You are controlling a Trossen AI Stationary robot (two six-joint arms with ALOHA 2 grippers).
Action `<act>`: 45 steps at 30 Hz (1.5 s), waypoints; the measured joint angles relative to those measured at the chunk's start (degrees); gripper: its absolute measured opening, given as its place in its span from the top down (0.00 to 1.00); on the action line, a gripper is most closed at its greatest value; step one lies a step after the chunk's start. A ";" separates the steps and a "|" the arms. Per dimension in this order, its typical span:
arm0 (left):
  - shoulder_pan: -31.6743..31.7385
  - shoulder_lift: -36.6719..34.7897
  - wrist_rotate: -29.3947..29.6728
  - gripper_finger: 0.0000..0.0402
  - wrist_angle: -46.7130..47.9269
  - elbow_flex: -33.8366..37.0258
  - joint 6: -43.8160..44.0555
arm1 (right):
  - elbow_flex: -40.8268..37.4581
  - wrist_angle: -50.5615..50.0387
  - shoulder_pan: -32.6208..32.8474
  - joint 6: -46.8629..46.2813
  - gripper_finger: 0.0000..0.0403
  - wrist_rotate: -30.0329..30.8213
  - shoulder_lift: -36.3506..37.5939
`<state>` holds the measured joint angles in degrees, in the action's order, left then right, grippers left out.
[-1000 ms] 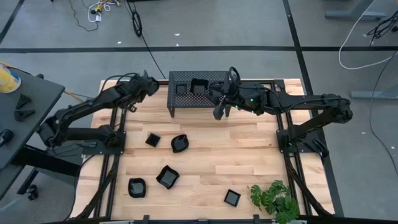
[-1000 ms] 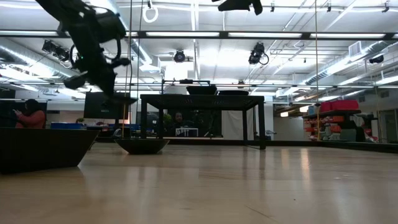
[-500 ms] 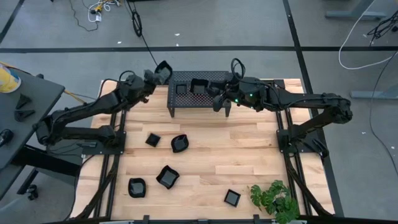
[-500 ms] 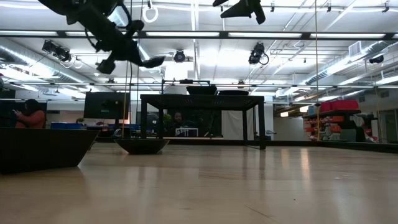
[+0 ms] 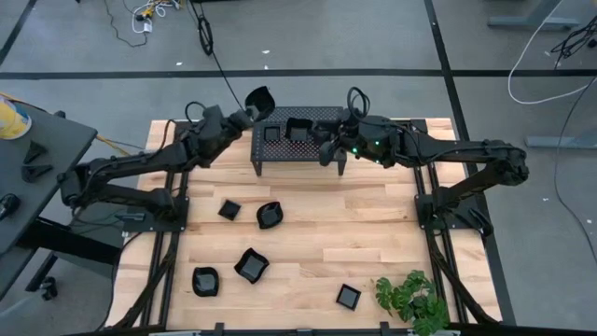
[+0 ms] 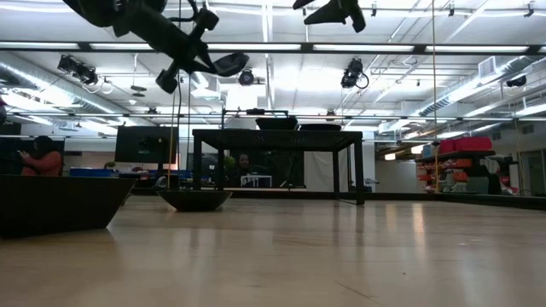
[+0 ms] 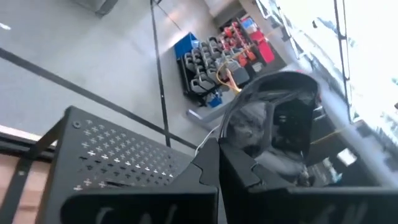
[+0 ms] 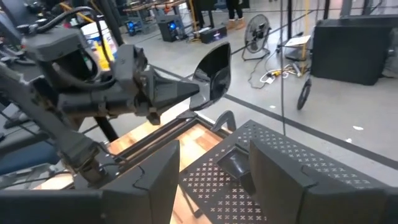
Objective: Pick & Place Mini shaped plates
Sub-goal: Stack the leaf shaped plate on top of the other leaf shaped plate on the shelf
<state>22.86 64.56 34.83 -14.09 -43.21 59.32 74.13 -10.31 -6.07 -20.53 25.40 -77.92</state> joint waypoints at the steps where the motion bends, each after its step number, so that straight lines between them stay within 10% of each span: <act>1: -0.18 0.87 -0.09 1.00 -0.11 -0.81 -1.02 | 0.00 0.00 0.00 0.00 0.52 0.61 0.01; 20: -2.04 16.68 -7.54 1.00 8.03 -25.87 -37.32 | 0.00 -0.30 -3.57 0.03 0.52 7.06 0.01; 45: -3.48 16.68 -12.11 0.99 8.90 -25.80 -39.60 | 0.02 0.50 -9.25 6.14 0.52 -4.07 -2.80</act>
<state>19.38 81.23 22.72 -5.19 -69.01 19.73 74.15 -9.81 -15.31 -14.39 21.32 -80.72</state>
